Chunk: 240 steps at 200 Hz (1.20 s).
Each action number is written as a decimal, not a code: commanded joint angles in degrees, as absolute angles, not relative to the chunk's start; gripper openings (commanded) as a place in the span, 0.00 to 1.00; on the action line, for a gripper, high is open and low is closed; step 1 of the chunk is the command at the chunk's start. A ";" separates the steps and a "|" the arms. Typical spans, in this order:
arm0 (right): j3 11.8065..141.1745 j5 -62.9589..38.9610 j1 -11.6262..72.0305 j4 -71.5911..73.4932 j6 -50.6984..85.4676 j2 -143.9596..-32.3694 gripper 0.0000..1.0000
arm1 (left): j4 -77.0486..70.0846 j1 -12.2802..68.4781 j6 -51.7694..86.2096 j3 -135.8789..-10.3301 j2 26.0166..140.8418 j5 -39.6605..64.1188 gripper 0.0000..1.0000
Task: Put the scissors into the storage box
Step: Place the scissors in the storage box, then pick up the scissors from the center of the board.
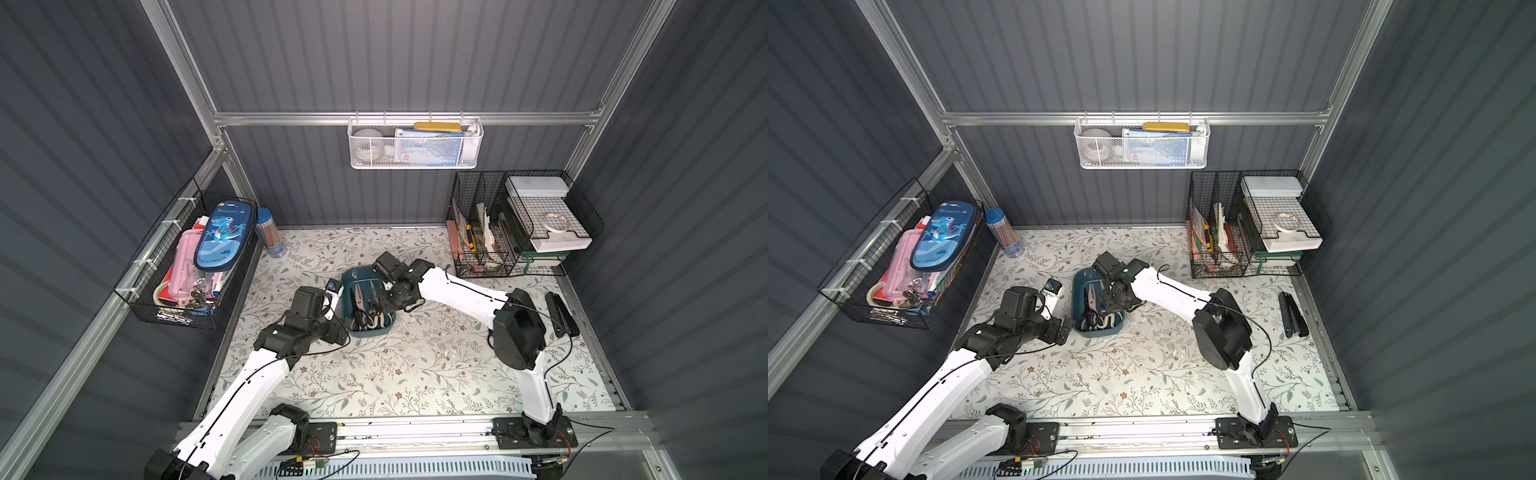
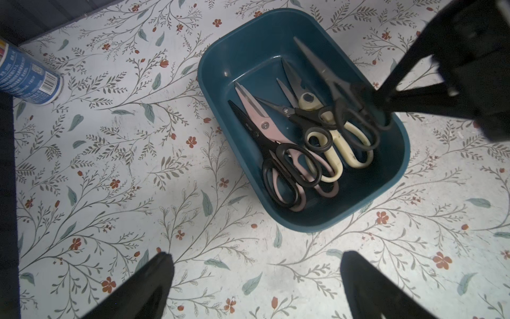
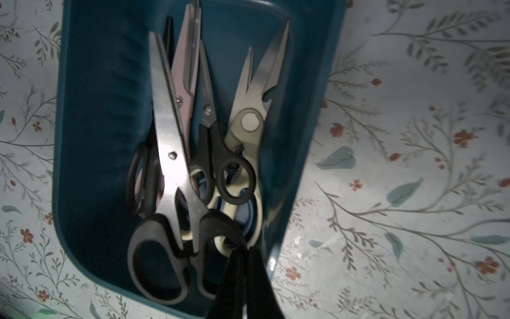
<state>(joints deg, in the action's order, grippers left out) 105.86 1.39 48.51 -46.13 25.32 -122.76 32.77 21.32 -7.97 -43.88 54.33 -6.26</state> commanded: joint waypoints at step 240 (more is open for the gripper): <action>53.64 3.16 12.83 -51.86 22.06 -81.52 0.51 | 30.85 27.24 -12.31 -42.91 61.07 12.72 0.99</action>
